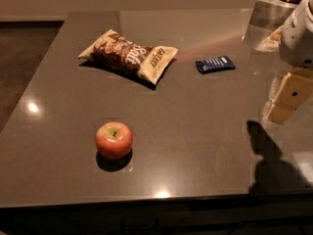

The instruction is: Move rxbar blueberry near brown chip bag

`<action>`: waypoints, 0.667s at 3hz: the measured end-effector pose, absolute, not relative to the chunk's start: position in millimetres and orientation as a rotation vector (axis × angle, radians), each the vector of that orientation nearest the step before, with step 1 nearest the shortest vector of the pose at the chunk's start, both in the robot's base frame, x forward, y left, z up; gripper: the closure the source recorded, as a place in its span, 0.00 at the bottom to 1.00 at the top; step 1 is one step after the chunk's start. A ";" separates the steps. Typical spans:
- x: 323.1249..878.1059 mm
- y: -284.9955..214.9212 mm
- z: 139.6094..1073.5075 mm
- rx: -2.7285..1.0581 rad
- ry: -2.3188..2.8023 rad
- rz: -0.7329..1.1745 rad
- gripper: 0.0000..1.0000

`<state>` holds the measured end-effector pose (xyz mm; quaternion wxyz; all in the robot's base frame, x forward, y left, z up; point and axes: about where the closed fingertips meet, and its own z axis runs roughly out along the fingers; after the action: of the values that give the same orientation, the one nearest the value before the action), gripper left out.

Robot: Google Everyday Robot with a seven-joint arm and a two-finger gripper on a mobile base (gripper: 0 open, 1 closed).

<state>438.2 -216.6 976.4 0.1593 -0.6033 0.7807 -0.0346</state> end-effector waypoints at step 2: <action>453.3 -216.4 978.0 -1.741 2.217 -0.106 0.00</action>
Offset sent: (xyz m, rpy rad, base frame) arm 0.0365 -0.0017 -0.0004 -0.0159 0.0102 0.0366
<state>453.3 -216.4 978.0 0.1598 -0.6093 0.7758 -0.0372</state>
